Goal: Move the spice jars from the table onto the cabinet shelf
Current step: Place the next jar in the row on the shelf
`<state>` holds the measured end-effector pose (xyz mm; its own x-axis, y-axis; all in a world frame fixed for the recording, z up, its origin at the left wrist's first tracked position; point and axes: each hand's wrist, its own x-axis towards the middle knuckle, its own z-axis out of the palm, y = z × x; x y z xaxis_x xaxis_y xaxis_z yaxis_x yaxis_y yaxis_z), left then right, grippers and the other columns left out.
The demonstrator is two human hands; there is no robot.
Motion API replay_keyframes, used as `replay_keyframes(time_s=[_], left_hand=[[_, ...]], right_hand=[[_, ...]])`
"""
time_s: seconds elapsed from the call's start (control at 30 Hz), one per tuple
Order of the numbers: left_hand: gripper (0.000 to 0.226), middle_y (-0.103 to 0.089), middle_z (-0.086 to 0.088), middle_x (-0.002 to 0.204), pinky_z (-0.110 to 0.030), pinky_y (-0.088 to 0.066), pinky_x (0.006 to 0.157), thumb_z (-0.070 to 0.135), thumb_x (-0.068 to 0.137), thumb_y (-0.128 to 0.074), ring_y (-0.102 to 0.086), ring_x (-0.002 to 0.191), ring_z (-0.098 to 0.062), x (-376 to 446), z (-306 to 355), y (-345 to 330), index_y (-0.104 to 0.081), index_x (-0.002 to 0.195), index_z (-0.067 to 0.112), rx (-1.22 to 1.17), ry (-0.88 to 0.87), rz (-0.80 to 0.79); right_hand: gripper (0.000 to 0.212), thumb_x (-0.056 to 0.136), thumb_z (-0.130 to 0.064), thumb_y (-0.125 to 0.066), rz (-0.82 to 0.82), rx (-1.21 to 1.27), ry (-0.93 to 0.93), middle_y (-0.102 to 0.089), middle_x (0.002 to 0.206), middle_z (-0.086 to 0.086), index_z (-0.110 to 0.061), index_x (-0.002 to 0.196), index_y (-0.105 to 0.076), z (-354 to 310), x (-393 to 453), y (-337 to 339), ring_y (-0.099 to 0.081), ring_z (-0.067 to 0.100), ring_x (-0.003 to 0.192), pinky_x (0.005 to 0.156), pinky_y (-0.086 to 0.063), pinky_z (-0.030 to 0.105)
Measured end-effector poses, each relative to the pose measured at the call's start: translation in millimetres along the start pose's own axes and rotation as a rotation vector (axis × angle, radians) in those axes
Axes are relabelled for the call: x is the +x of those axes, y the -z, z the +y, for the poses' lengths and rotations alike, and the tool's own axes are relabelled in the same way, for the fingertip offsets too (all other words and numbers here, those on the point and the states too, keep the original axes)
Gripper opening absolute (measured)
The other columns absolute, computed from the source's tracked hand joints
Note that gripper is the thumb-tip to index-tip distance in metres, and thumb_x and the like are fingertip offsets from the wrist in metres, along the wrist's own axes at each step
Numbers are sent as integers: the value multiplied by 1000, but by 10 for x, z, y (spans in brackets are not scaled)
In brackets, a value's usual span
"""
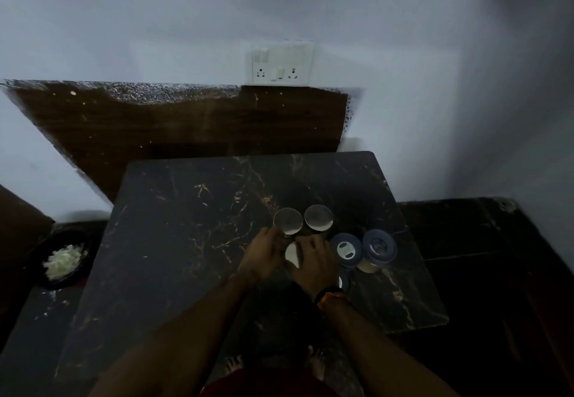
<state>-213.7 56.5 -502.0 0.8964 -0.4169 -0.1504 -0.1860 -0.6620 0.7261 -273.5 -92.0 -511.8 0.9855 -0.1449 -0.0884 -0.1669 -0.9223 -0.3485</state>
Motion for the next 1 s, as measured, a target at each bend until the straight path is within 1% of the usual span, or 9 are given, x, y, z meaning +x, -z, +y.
replay_keyframes(time_s=[0.1,0.17,0.4,0.5,0.6,0.7,0.8,0.93,1.0], left_hand=[[23,-58,4,108,-27,-44,85,11,95,-55,-57,101,-15,-43,-8,-9,-60,118,14,-82,28,49],[18,-64,1,105,-31,-51,82,8,95,-54,-63,98,-16,-53,-25,-4,-63,110,12,-135,53,57],[22,-70,6,95,-24,-53,77,0,94,-53,-67,88,-7,-69,-100,79,-66,96,19,-320,122,113],[17,-69,0,86,-26,-54,73,4,95,-56,-65,80,-12,-49,-117,145,-66,94,18,-401,188,150],[12,-69,1,91,-16,-50,71,10,98,-57,-66,80,-4,-19,-108,252,-67,99,16,-458,194,180],[14,-69,-12,99,-30,-55,79,13,101,-53,-67,90,-16,33,5,383,-66,102,8,-676,193,235],[21,-68,-21,102,-41,-55,84,13,102,-51,-66,94,-30,94,175,521,-67,103,0,-840,184,295],[34,-73,-9,117,-39,-55,85,33,100,-50,-69,111,-29,155,403,739,-71,119,13,-1215,255,70],[43,-70,-14,127,-49,-57,90,45,94,-54,-68,114,-31,165,519,828,-71,124,19,-1437,284,-114]], right_hand=[[80,77,-64,-64,-70,17,-42,-49,132,2,-25,143,-42,18,0,-94,-50,24,117,100,-41,37],[87,77,-61,-67,-101,48,-73,-47,136,4,-24,149,-35,31,2,-147,-49,26,118,99,-42,38],[64,77,-43,-70,-6,164,-91,-56,128,0,-26,135,-48,-26,83,-46,-52,23,116,95,-45,36],[69,72,-43,-74,6,277,-107,-55,132,0,-29,135,-49,-74,118,111,-52,23,120,100,-47,39],[74,73,-39,-79,18,406,-87,-50,140,-2,-32,139,-46,-133,201,326,-48,19,128,104,-47,39],[74,72,-36,-80,10,578,-69,-49,140,-5,-36,138,-46,-217,324,632,-46,14,126,105,-44,38],[72,72,-27,-78,-18,824,-36,-48,142,-6,-33,138,-50,-293,430,978,-45,16,130,109,-42,47],[72,72,-17,-71,-2,1093,98,-53,142,-3,-24,141,-50,-390,540,1381,-51,16,130,108,-46,51],[74,73,-12,-68,-7,1191,170,-57,138,2,-22,143,-48,-409,598,1532,-56,23,127,104,-48,55]])
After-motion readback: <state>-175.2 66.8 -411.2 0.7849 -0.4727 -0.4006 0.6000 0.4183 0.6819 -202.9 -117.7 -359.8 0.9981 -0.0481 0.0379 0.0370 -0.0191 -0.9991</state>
